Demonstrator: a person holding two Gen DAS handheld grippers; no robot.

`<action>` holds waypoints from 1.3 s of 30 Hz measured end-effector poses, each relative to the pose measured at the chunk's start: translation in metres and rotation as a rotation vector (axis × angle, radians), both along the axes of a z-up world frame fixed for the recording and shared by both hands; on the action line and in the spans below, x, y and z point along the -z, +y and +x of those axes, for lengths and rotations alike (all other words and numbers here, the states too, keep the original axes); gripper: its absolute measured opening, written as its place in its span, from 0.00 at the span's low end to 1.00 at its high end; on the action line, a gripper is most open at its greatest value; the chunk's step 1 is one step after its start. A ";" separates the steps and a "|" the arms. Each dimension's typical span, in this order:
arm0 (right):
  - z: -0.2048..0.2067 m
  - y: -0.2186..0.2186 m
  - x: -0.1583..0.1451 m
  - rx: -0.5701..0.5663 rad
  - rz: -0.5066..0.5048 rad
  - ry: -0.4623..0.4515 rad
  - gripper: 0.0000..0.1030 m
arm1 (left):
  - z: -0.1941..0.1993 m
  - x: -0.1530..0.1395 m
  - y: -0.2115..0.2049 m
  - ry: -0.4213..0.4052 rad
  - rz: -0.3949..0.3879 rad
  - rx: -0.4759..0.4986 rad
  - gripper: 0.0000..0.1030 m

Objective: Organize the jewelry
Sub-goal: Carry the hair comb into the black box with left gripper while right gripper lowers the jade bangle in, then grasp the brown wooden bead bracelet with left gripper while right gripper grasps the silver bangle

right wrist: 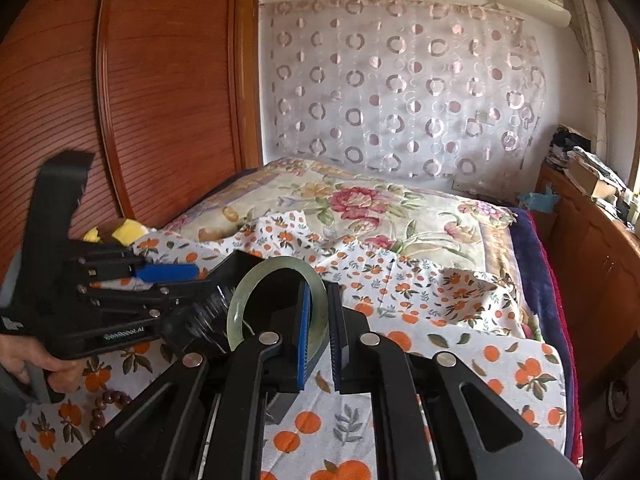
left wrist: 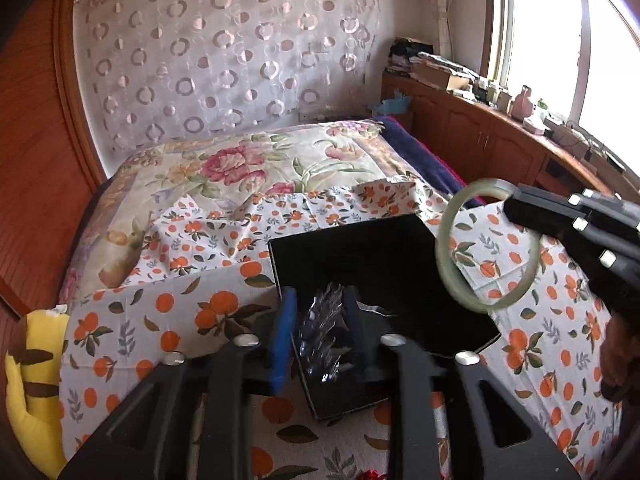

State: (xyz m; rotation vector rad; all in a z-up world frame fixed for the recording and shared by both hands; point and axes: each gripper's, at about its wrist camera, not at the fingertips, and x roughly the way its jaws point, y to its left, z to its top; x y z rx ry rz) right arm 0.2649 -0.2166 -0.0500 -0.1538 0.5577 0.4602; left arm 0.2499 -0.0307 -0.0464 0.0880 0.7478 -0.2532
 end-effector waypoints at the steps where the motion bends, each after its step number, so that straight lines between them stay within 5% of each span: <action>1: 0.000 0.003 0.001 -0.003 -0.004 0.003 0.10 | -0.002 -0.003 0.002 -0.013 -0.004 -0.001 0.39; 11: 0.003 0.038 0.022 -0.057 -0.065 0.061 0.10 | -0.044 -0.022 0.024 -0.074 -0.001 -0.015 0.47; 22: 0.007 0.041 0.037 -0.014 -0.068 0.104 0.12 | -0.102 -0.004 0.051 -0.041 -0.016 -0.044 0.49; 31: -0.034 0.017 0.017 0.029 -0.030 0.048 0.12 | -0.135 0.021 0.059 0.000 -0.016 -0.055 0.53; 39: -0.085 0.002 0.035 0.026 -0.011 0.080 0.12 | -0.164 0.024 0.056 -0.017 -0.012 -0.047 0.60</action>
